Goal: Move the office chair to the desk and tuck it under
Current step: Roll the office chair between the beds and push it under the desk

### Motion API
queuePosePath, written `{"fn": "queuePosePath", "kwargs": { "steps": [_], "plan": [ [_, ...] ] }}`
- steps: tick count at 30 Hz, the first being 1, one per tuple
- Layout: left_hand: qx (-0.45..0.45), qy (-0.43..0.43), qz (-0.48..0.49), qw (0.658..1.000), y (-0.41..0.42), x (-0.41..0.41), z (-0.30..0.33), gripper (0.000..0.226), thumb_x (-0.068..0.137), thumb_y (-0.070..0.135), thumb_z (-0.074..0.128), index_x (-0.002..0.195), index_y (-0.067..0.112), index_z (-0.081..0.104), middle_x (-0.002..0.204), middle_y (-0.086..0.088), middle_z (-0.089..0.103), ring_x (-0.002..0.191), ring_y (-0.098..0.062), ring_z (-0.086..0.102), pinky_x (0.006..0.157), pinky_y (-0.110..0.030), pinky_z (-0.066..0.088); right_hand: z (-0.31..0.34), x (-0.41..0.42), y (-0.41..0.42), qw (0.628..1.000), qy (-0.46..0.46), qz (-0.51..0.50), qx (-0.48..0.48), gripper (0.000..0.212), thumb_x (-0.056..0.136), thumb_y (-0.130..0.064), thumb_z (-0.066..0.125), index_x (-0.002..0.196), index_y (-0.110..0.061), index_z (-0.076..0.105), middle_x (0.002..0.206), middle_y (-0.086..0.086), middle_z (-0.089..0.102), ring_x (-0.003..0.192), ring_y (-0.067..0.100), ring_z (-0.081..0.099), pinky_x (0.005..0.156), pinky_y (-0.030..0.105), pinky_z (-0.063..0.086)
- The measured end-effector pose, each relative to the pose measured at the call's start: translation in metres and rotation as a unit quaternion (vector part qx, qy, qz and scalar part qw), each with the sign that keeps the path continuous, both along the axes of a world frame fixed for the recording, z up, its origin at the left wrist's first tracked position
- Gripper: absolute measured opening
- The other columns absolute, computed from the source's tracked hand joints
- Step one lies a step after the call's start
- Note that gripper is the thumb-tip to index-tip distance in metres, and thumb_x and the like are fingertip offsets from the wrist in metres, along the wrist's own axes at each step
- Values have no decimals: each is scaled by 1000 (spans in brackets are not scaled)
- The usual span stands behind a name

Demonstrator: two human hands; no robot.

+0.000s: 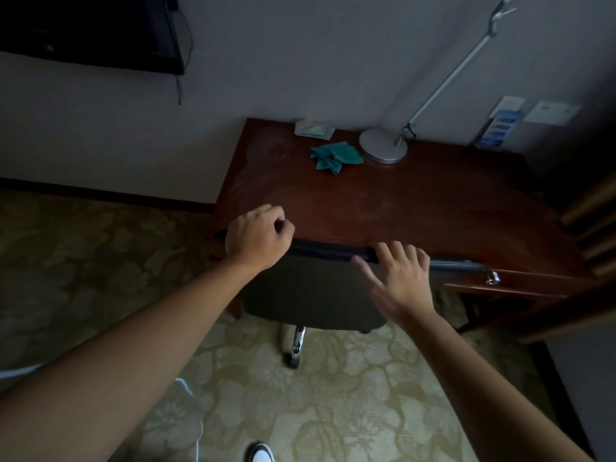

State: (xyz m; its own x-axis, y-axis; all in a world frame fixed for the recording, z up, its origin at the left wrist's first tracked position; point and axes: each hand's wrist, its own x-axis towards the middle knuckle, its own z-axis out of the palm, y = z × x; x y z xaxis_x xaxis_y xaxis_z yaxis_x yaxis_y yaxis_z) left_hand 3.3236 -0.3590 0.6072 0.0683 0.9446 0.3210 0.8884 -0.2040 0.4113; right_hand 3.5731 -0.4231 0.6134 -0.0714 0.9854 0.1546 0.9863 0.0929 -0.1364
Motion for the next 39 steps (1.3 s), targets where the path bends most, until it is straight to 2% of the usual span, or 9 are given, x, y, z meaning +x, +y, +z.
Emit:
{"fn": "queuePosePath", "kwargs": {
  "steps": [4,6,10,17,20,24,28,33,39],
  "plan": [
    [-38,93,-151,984,-16,-22,0,58,84,75,36,106,31,65,96,11,65,90,-14,61,83,-37,46,4,8,-3,997,-45,41,-39,73,84,-77,29,131,-24,46,118,1,55,112,24,47,105,45,27],
    [-47,136,-159,977,-17,-34,-1,63,75,79,48,116,32,59,103,10,63,95,-14,59,86,-36,45,6,4,0,997,-56,37,-42,69,84,-76,31,129,-25,47,117,0,55,110,24,48,104,45,29],
    [-22,86,-154,984,-13,-43,-7,42,73,63,68,97,29,64,89,9,61,86,-14,58,78,-34,45,3,-7,2,996,-82,21,-34,59,87,-70,31,119,-24,51,111,3,57,104,26,50,96,46,35],
    [-36,141,-207,967,19,-62,-7,49,73,75,54,88,28,59,80,11,51,73,-10,46,63,-28,40,1,-15,18,994,-96,37,-22,50,90,-63,38,117,-23,50,107,7,56,99,29,50,84,46,38],
    [-97,134,-189,968,24,-61,-2,46,69,75,62,84,32,56,79,15,48,73,-7,48,58,-24,37,3,-14,24,996,-73,39,-39,48,88,-65,41,116,-27,50,107,2,55,100,27,50,87,47,37],
    [-149,104,-138,974,14,-58,-1,35,65,57,78,80,35,56,81,17,54,71,-7,55,52,-22,35,7,-13,22,994,-71,25,-83,45,87,-61,50,121,-31,46,113,-1,55,108,25,49,94,48,33],
    [-141,93,-100,981,-21,-50,-6,33,67,55,78,77,33,55,80,15,56,70,-9,56,55,-25,41,3,-8,-3,994,-62,29,-81,42,88,-54,54,123,-31,46,117,-2,55,110,24,48,98,50,31],
    [-127,80,-71,986,-73,-27,-4,31,71,54,77,73,34,53,73,16,50,64,-8,52,47,-22,27,8,14,-25,991,-73,47,-98,51,89,-52,55,134,-32,43,122,-1,53,114,26,46,101,52,29],
    [-119,53,-31,991,-116,-11,-11,27,70,50,79,79,29,66,74,14,54,64,-8,52,48,-20,28,13,28,-45,988,-96,78,-96,53,88,-49,58,134,-28,44,120,2,54,114,27,46,96,48,30]
  ]
}}
